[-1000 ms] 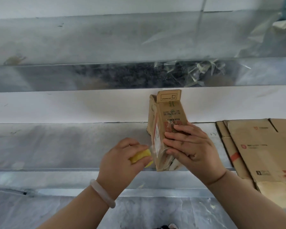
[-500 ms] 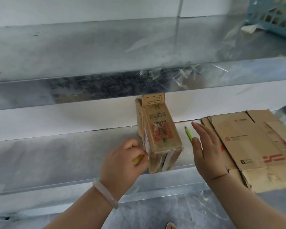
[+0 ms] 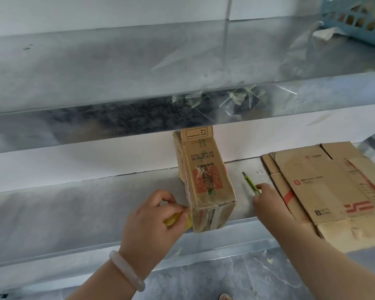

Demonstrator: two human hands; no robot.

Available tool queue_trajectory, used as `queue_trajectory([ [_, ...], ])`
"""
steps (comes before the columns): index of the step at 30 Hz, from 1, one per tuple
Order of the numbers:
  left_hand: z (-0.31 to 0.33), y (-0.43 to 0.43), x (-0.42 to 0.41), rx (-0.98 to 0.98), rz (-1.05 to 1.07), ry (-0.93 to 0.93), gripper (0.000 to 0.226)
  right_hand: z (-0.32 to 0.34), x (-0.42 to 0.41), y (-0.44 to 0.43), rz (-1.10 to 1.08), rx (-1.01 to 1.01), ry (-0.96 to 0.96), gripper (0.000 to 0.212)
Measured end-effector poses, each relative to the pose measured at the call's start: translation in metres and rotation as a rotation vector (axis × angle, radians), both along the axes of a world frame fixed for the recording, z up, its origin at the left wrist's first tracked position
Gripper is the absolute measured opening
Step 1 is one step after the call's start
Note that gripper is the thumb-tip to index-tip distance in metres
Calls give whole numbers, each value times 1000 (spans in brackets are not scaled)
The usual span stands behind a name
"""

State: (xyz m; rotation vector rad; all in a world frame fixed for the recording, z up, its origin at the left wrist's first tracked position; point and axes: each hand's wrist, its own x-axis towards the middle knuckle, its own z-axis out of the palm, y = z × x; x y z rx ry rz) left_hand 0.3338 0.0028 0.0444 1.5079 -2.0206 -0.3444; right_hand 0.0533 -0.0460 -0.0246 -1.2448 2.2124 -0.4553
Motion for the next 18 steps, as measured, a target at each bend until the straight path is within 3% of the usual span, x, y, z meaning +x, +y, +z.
queue_trajectory([
  [3, -2, 0, -1, 20, -29, 57, 26, 28, 16, 42, -88, -207, -124, 23],
  [7, -6, -2, 3, 33, -94, 96, 32, 64, 45, 104, 57, -459, -174, 15],
  [12, -6, -5, 8, 102, -161, 127, 28, 98, 89, 155, 267, -489, -122, 41],
  [18, -8, -10, 14, 92, -177, 198, 29, 86, 129, 167, 376, -479, 99, 65],
])
